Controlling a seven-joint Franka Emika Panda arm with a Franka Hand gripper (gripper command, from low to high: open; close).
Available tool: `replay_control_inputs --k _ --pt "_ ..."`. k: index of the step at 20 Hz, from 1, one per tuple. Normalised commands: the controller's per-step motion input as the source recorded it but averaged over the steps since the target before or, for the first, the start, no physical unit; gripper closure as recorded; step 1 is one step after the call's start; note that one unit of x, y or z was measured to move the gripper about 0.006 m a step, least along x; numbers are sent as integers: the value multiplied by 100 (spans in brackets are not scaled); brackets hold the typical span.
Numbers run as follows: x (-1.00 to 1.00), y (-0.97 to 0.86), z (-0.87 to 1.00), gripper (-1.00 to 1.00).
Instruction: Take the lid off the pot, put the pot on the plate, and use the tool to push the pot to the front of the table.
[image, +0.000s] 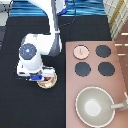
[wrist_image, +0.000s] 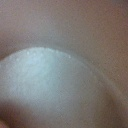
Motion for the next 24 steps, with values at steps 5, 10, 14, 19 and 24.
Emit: replay_control_inputs --k 5,10,14,19,24 --pt "2 17 5 100" --pt "-32 24 40 -100" --pt "-63 14 81 -100" --pt "-61 -25 82 -100" --pt "-60 -42 74 -100"
